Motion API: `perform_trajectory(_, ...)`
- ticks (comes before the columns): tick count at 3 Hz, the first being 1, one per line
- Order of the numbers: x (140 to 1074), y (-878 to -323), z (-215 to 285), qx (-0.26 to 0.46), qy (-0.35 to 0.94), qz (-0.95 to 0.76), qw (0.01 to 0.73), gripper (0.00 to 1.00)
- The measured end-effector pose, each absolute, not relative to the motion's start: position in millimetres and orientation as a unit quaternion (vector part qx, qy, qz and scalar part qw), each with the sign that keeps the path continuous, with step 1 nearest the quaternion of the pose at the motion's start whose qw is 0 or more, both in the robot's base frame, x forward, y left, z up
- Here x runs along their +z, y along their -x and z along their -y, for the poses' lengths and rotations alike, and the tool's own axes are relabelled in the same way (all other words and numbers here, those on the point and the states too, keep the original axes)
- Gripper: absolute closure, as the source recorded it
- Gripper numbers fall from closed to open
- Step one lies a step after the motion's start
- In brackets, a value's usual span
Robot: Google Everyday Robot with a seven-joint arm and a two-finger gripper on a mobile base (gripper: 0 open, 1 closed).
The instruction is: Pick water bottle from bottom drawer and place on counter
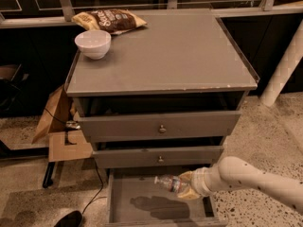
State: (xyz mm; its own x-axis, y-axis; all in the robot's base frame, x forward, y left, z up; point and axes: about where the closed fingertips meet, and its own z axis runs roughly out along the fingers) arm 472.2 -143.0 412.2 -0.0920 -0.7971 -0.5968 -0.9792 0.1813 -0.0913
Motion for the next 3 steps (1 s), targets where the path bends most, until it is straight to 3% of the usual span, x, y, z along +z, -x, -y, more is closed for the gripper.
perform_trajectory(1, 502, -464, 137, 0.165, 0.622, -0.715, 0.272, 1.00)
perform_trajectory(3, 536, -472, 143, 0.132, 0.638, -0.707, 0.275, 1.00)
